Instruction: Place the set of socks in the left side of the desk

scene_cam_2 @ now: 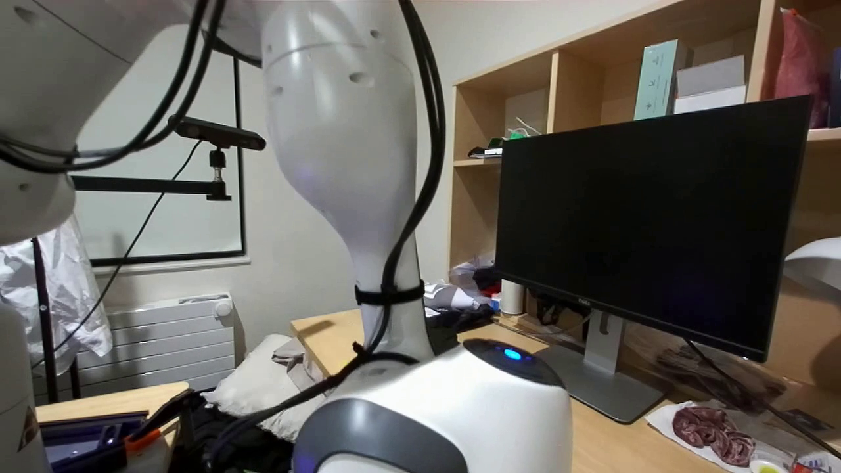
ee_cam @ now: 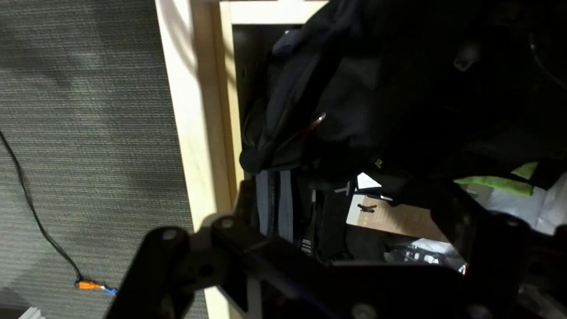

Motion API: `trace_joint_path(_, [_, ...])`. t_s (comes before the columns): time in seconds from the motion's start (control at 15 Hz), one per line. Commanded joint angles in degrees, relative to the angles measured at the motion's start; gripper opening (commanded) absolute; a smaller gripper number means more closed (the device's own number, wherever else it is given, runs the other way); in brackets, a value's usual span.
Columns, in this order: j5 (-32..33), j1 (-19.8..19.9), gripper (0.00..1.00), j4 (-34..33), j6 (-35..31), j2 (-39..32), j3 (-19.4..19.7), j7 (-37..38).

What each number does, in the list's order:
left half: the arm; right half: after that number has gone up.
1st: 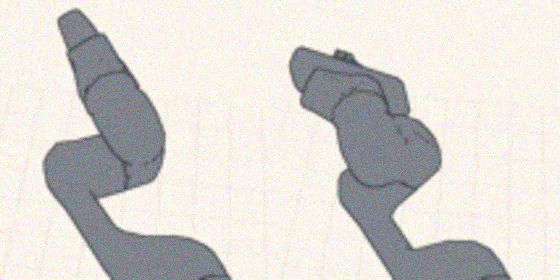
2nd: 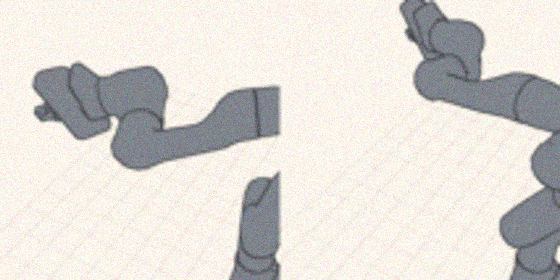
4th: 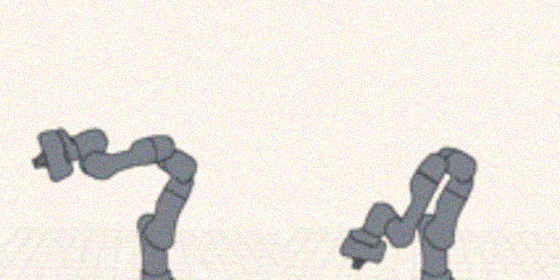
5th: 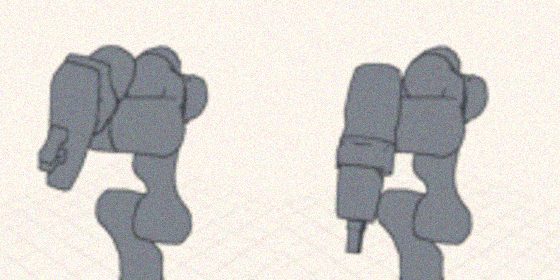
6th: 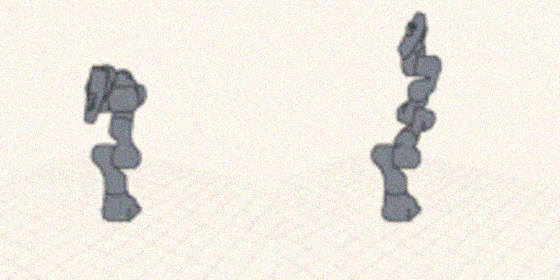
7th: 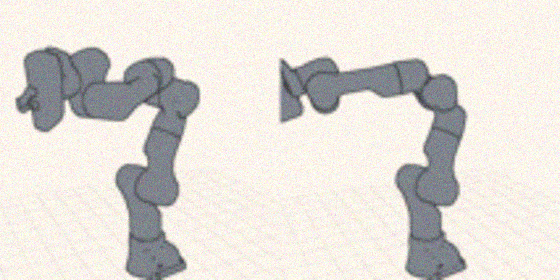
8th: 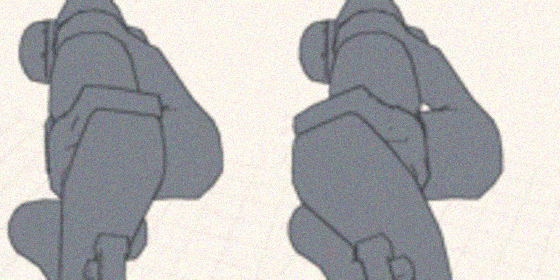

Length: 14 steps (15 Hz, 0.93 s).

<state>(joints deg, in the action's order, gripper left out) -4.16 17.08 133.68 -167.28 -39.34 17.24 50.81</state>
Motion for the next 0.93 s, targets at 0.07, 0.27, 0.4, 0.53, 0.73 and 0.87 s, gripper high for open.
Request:
trace_joint_path(0.07, [-5.1, 0.8, 1.0, -4.3, -3.0, -7.8, -2.4, -7.0])
trace_joint_path(0.27, [-8.9, 2.4, 1.0, -4.4, -5.9, -9.2, -5.7, -10.2])
trace_joint_path(0.4, [-11.3, 3.9, 1.0, -4.6, -7.7, -9.6, -8.2, -12.2])
trace_joint_path(0.53, [-13.3, 5.4, 1.0, -4.9, -9.6, -10.0, -10.4, -14.1])
trace_joint_path(0.73, [-15.7, 8.1, 1.0, -6.1, -12.2, -11.0, -13.4, -16.6])
trace_joint_path(0.87, [-16.8, 9.0, 0.73, -7.1, -13.1, -12.0, -14.1, -17.5])
